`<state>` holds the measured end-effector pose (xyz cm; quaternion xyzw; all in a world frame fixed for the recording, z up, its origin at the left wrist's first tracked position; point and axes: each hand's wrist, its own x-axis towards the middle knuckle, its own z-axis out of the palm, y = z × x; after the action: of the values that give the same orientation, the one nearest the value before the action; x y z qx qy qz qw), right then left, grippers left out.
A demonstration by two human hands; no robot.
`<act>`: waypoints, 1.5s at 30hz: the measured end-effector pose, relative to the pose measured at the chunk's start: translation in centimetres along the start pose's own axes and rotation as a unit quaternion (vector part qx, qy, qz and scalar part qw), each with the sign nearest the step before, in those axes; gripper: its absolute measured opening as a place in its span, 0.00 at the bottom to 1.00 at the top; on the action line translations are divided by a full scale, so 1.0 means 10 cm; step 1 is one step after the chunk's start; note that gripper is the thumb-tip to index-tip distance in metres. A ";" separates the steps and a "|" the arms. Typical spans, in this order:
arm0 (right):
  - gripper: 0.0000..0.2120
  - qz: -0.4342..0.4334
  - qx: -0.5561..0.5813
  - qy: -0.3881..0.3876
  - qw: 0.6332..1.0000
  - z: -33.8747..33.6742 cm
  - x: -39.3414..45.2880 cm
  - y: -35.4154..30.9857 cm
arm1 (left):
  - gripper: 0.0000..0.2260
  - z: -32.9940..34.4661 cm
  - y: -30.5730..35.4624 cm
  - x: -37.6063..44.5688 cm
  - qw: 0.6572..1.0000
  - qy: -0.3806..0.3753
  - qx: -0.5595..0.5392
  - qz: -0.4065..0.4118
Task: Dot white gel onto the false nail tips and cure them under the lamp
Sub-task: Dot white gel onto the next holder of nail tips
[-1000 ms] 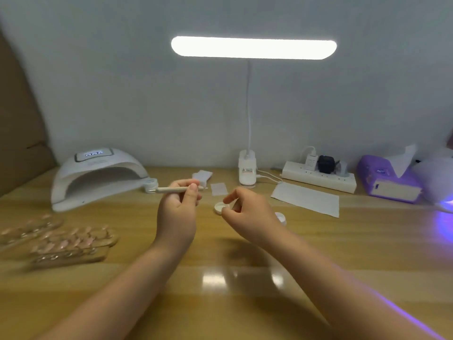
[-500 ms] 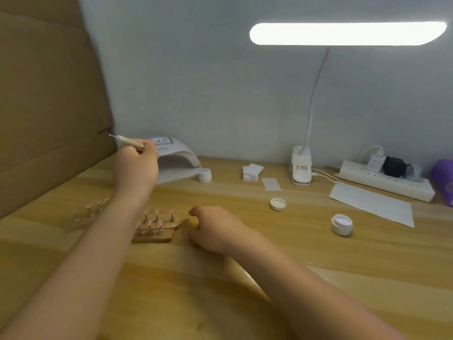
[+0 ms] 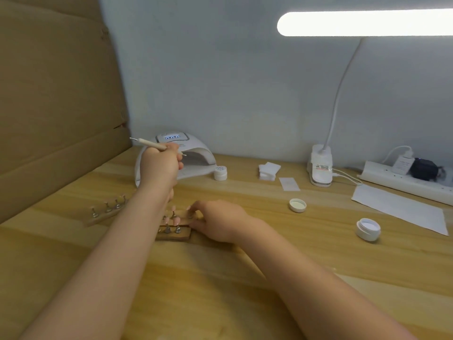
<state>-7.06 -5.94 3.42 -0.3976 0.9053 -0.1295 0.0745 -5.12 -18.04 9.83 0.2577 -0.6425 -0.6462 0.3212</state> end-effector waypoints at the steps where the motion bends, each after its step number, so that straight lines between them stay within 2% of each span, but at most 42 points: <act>1: 0.20 0.006 0.008 0.002 1.000 0.00 -0.01 0.01 | 0.07 -0.02 0.00 0.01 1.000 0.001 0.002 0.001; 9: 0.26 0.004 0.046 0.006 0.999 0.02 -0.05 0.09 | 0.08 -0.06 0.04 -0.01 1.000 0.004 0.010 0.022; 18: 0.20 0.008 0.015 0.031 0.999 -0.06 -0.27 0.27 | 0.07 -0.02 0.07 -0.08 0.998 -0.004 0.019 0.066; 25: 0.19 0.073 -0.063 0.042 0.994 -0.31 -1.05 0.97 | 0.07 0.20 0.02 -0.24 0.994 -0.067 0.033 0.074; 30: 0.21 0.123 -0.036 0.057 0.990 -0.43 -1.61 1.41 | 0.09 0.40 -0.03 -0.57 0.987 -0.145 0.033 0.069; 34: 0.21 0.152 0.010 0.063 0.986 -0.44 -1.93 1.63 | 0.09 0.60 -0.16 -0.99 0.965 -0.217 0.069 0.126; 37: 0.20 0.159 0.007 0.097 0.982 -0.44 -2.09 1.75 | 0.08 0.72 -0.25 -1.21 0.955 -0.248 0.076 0.144; 41: 0.21 0.158 0.002 0.144 0.977 -0.40 -2.21 1.87 | 0.08 0.88 -0.39 -1.36 0.963 -0.227 0.054 0.136; 45: 0.20 0.147 0.005 0.155 0.977 -0.38 -2.24 1.91 | 0.07 1.01 -0.53 -1.46 0.981 -0.180 -0.004 0.069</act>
<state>-6.24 23.71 2.20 -0.2353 0.9536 -0.1818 -0.0467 -3.44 -0.58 3.84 0.0916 -0.7034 -0.6609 0.2452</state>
